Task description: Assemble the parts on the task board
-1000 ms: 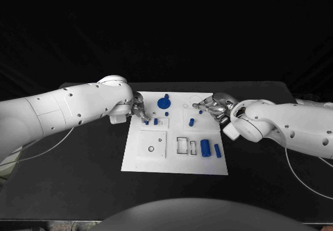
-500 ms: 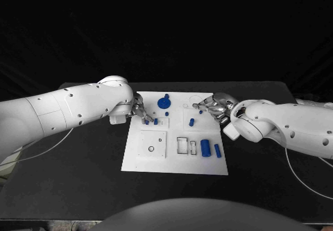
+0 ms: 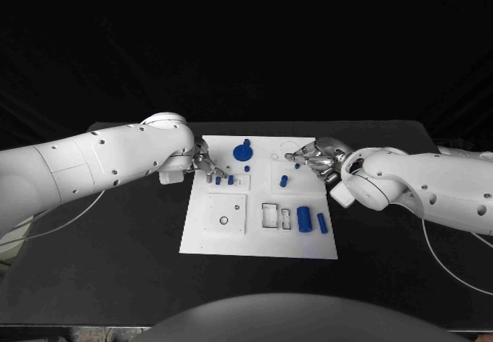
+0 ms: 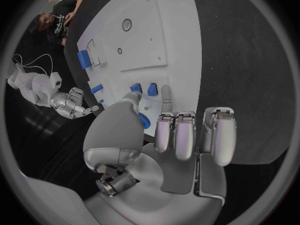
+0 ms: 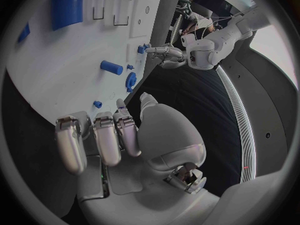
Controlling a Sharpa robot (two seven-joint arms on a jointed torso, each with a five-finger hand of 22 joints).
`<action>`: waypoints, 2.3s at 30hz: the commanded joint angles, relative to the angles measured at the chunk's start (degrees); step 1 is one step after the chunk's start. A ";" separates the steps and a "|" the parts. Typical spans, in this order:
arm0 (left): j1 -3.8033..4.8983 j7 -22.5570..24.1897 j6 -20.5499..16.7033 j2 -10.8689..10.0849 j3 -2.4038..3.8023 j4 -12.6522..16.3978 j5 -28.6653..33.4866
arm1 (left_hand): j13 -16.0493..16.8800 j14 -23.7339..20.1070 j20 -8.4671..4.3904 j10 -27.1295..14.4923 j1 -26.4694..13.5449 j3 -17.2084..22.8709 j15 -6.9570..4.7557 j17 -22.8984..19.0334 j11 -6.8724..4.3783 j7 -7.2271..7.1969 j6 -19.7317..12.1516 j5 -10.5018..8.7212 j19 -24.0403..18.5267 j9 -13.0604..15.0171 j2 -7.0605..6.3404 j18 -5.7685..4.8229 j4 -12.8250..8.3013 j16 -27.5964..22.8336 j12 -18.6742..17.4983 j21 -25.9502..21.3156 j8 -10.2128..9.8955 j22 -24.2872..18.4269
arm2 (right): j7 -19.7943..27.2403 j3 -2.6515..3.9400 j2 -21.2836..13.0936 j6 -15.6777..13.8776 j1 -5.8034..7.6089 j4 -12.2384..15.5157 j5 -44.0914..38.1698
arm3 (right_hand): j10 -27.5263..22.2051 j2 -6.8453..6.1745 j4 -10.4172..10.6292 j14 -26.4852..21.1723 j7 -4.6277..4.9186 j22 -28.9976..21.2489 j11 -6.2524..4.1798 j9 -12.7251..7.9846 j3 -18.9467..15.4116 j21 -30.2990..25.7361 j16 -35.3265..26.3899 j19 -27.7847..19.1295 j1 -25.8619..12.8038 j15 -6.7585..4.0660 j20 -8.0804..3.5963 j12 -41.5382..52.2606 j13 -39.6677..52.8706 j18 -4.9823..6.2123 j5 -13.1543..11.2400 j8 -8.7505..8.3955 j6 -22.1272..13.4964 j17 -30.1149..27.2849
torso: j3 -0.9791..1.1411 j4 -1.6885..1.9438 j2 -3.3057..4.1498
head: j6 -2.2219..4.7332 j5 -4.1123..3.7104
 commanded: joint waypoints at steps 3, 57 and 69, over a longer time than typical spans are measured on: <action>0.16 2.11 -5.37 -1.14 0.55 1.15 -1.16 | 15.09 6.07 0.32 5.96 -1.40 -1.05 0.26 15.08 0.34 0.01 0.46 -2.06 6.03 0.23 0.25 -0.42 0.01 0.15 0.14 0.14 0.45 15.10 | 0.24 0.00 0.04 0.77 -0.03 -0.08 -0.27 | 5.91 0.05 -0.33 5.86 2.61 15.10 0.42 0.00 -0.05 0.26 0.23 6.00 0.56 0.36 0.31 -0.33 14.91 -0.38 0.23 0.33 -0.48 15.10 | 0.03 -0.03 -0.09 | 0.00 -0.07; -3.82 43.71 -24.46 1.97 -0.03 -0.96 -28.38 | -71.43 6.07 3.30 -22.66 39.12 14.86 4.04 15.08 5.53 2.23 2.04 -25.06 6.03 -35.07 -1.07 -0.42 -0.21 0.15 -82.10 0.14 -13.03 15.10 | 5.74 -0.01 -0.67 -2.71 -0.13 0.68 1.33 | 5.91 0.21 -0.39 5.86 2.55 15.10 0.37 0.04 0.09 0.26 0.23 6.00 0.83 0.35 0.32 -0.33 14.91 -0.38 0.36 0.54 -0.28 15.10 | 0.04 0.03 -0.03 | 0.00 -0.35; -3.84 41.85 -22.44 3.38 -0.03 -3.01 -29.33 | -71.47 6.07 2.90 -22.59 40.56 16.01 3.58 15.08 4.93 2.50 2.07 -25.19 6.03 -36.27 -2.40 -0.42 -0.30 0.15 -84.04 0.14 -13.81 15.10 | 5.68 -0.01 -0.70 -2.71 -0.13 0.71 1.33 | 5.91 0.22 -0.38 5.86 2.55 15.10 0.37 0.03 0.09 0.26 0.23 6.00 0.83 0.35 0.32 -0.33 14.91 -0.38 0.36 0.54 -0.30 15.10 | 0.07 0.05 -0.04 | 0.00 -0.32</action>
